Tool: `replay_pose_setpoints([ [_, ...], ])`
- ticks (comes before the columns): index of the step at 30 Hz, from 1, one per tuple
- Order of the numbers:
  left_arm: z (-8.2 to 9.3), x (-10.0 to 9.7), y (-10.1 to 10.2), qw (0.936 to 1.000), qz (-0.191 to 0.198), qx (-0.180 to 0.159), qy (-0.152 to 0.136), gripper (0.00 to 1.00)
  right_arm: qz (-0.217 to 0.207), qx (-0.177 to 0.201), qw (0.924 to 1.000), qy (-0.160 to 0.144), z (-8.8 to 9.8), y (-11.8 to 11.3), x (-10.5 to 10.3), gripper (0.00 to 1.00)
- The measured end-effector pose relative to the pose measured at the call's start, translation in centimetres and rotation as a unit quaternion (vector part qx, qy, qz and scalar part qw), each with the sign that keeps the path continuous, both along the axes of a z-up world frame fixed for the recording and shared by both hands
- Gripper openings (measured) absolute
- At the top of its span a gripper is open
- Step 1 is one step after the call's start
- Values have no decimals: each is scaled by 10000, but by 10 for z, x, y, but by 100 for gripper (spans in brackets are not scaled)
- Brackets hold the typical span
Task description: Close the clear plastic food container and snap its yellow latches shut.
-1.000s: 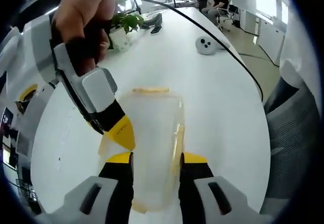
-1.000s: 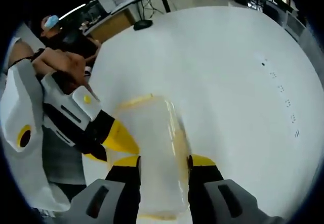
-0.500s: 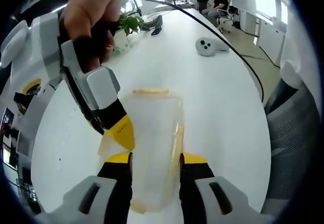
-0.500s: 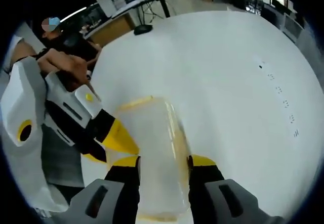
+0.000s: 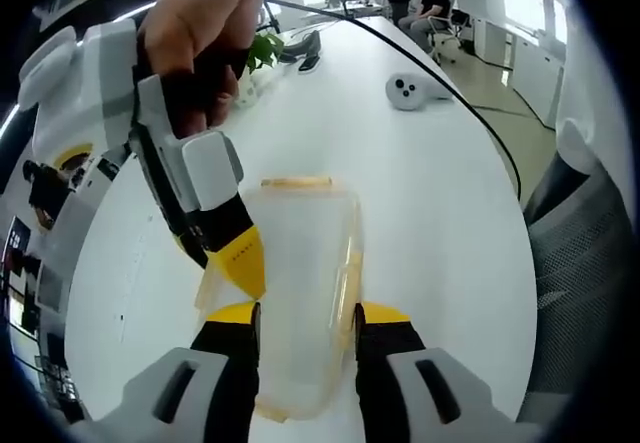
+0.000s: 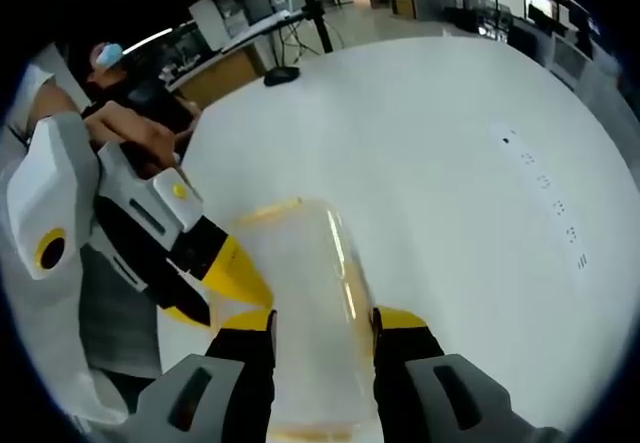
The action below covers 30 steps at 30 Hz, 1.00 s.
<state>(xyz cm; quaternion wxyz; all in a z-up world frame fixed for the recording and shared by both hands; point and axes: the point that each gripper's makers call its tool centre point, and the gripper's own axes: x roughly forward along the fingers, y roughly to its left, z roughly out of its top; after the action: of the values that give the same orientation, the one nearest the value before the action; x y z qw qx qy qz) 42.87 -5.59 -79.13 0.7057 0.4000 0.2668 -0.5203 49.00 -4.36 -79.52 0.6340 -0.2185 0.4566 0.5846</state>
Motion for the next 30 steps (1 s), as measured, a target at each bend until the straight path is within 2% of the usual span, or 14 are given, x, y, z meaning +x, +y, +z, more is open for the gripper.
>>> replay_pose_setpoints([
  [12,2,0,0,9999,-66,96,-27,38,-21,23,10000,-64,2,-1,1,38],
  [19,6,-3,-1,9997,-154,209,-24,38,66,75,9998,-174,5,-2,-1,43],
  [23,6,-4,2,9997,-125,178,112,44,85,51,9997,-208,6,-6,-2,46],
  [30,10,-2,6,9997,-124,215,91,52,129,16,9994,-309,8,-14,-5,51],
])
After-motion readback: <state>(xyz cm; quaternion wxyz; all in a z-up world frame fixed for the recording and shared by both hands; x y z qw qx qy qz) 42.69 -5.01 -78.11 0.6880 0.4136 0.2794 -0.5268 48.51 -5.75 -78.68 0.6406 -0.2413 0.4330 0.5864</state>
